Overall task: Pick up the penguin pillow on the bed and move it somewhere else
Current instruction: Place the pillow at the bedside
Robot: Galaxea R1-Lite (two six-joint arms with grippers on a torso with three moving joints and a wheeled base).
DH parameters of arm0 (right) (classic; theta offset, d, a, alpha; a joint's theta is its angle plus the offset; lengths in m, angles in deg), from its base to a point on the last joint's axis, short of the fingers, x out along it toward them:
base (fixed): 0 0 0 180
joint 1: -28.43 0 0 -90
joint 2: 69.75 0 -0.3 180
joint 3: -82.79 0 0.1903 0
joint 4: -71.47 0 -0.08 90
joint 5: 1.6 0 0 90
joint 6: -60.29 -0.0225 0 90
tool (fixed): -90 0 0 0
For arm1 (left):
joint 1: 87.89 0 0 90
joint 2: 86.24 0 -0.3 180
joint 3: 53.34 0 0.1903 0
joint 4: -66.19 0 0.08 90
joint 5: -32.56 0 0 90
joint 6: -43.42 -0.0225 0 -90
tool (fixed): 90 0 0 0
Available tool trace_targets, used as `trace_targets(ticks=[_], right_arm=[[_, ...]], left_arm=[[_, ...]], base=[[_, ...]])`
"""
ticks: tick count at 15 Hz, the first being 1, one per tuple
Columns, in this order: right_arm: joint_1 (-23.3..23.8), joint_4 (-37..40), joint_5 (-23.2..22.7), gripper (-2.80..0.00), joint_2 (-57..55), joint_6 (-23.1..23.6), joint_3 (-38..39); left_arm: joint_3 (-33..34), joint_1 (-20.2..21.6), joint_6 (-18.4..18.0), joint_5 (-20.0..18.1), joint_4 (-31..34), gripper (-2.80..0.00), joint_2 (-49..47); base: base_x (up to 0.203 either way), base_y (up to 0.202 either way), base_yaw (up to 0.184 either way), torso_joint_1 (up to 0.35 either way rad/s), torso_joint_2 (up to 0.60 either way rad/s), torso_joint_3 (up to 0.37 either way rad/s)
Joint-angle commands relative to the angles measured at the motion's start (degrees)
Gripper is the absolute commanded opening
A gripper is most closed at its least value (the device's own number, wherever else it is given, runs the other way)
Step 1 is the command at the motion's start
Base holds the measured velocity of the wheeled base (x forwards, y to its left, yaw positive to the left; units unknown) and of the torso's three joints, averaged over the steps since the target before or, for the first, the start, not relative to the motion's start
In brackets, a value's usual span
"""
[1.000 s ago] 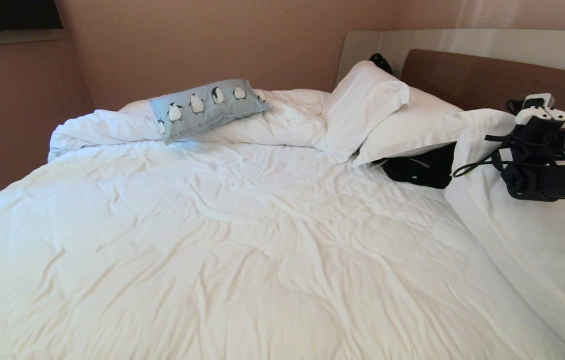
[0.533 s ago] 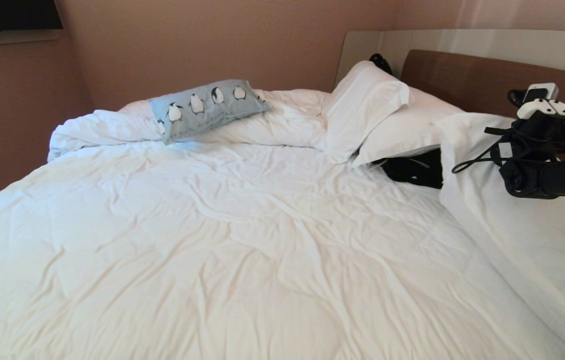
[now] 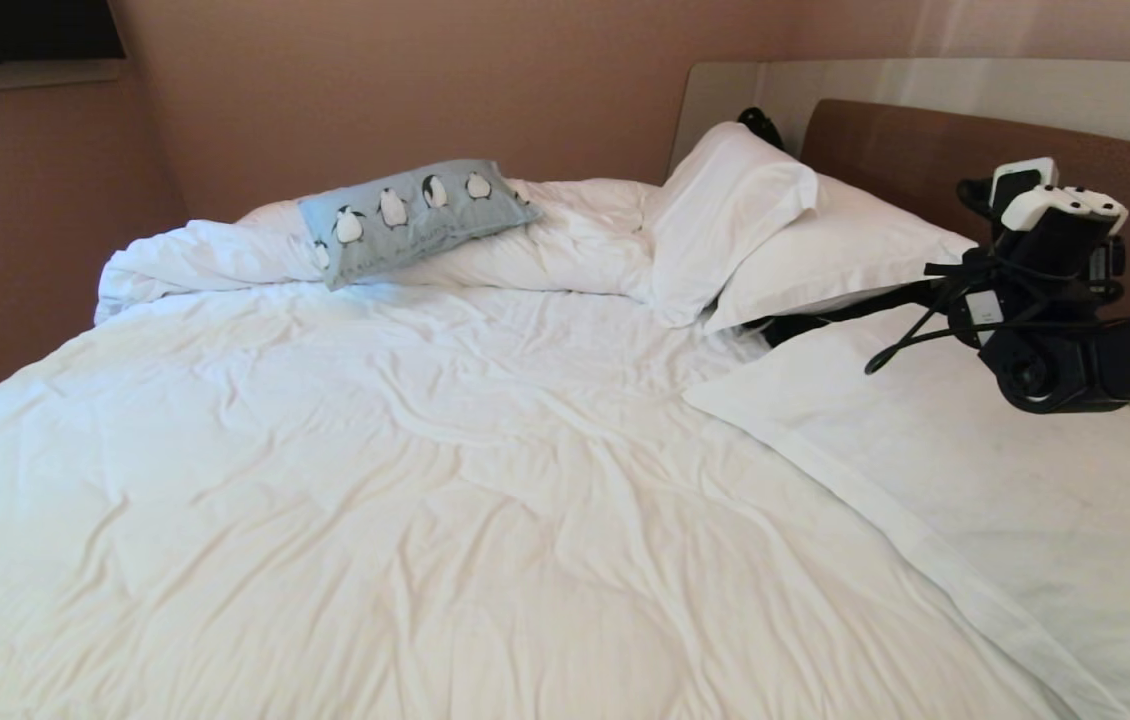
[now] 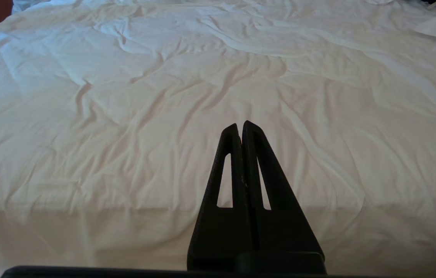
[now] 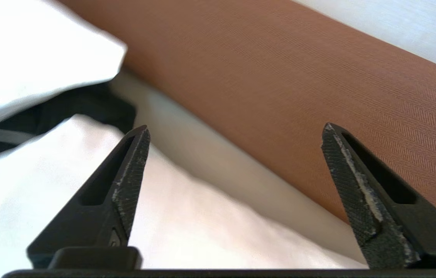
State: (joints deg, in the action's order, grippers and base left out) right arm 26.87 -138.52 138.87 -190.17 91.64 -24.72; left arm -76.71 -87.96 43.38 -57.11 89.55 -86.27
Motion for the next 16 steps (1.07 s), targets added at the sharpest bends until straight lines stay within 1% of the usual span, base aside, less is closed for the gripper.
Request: trace_targets(ticks=[1,2,3,6,8,9,10,11,12,14,16], right_arm=[[-1.7,3.6,-1.5,0.0,4.0,0.2,3.9],[-2.1,5.2,-3.3,-2.67,4.9,0.1,5.6],[-2.4,7.7,-5.9,-2.8,6.3,0.1,8.2],[-2.7,14.6,-17.4,-2.8,11.9,-1.2,14.7],[-2.9,18.6,-29.0,-2.8,16.9,-2.2,19.0],[-2.8,22.3,-33.5,-2.8,19.0,-2.7,20.0],[-2.6,26.2,-36.4,-2.8,19.9,-4.2,20.0],[-2.1,29.0,-38.3,-2.8,20.2,-5.6,19.5],[-1.4,31.9,-39.1,-2.8,20.2,-5.9,18.4],[-0.2,39.4,-39.4,-2.8,20.0,-5.9,15.7],[1.1,48.7,-39.3,-2.8,18.8,-5.9,11.5]], left_arm=[[0.0,0.0,0.0,0.0,0.0,-2.8,0.0],[0.0,0.0,0.0,0.0,0.0,-2.8,-0.1],[0.0,0.0,0.0,0.0,0.0,-2.8,0.0],[0.0,0.0,0.0,0.0,0.0,-2.8,0.0],[0.0,0.0,0.0,0.0,0.0,-2.8,0.0],[0.0,0.0,0.0,0.0,0.0,-2.8,0.0],[0.0,0.0,0.0,0.0,0.0,-2.8,0.0],[0.0,0.0,0.0,0.0,0.0,-2.8,0.0],[0.0,0.0,0.0,0.0,0.0,-2.8,0.0],[0.0,0.0,0.0,0.0,0.0,-2.8,-0.1],[0.0,0.0,0.0,0.0,0.0,-2.8,0.0]], base=[[0.0,0.0,0.0,0.0,0.0,0.0],[0.0,0.0,0.0,0.0,0.0,0.0],[0.0,0.0,0.0,0.0,0.0,0.0],[0.0,0.0,0.0,0.0,0.0,0.0],[0.0,0.0,0.0,0.0,0.0,0.0],[0.0,0.0,0.0,0.0,0.0,0.0],[0.0,0.0,0.0,0.0,0.0,0.0],[0.0,0.0,0.0,0.0,0.0,0.0],[0.0,0.0,0.0,0.0,0.0,0.0],[0.0,0.0,0.0,0.0,0.0,0.0],[0.0,0.0,0.0,0.0,0.0,0.0]])
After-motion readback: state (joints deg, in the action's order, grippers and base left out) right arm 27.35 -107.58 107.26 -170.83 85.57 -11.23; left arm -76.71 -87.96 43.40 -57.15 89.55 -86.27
